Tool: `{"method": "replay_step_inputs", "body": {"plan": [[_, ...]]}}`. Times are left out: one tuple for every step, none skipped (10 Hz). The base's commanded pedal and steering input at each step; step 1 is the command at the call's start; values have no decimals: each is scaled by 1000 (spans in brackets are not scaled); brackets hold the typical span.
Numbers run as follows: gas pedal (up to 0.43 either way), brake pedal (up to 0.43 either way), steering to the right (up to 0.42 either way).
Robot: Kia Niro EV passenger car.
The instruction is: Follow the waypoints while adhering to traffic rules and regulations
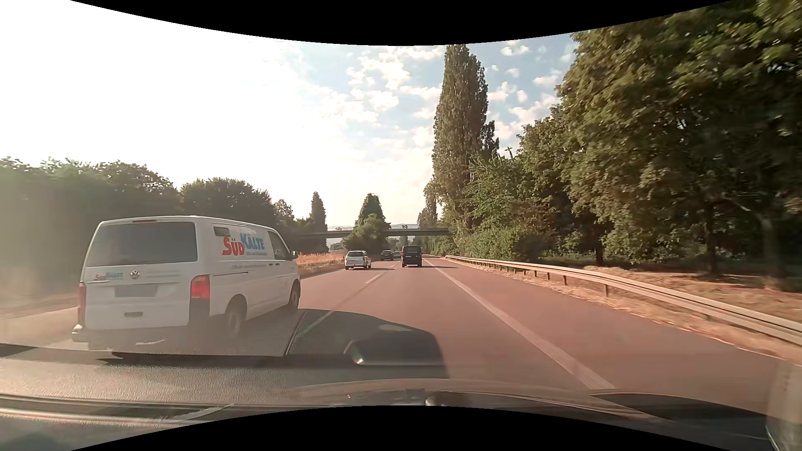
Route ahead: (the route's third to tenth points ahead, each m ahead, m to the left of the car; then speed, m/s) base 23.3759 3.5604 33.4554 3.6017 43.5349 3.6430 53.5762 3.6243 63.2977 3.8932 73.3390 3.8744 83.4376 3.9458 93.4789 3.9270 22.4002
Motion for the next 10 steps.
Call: {"method": "replay_step_inputs", "body": {"plan": [[228,0,0],[228,0,1],[228,0,1],[228,0,0],[228,0,1],[228,0,1],[228,0,0],[228,0,0],[228,0,0],[228,0,0]]}}
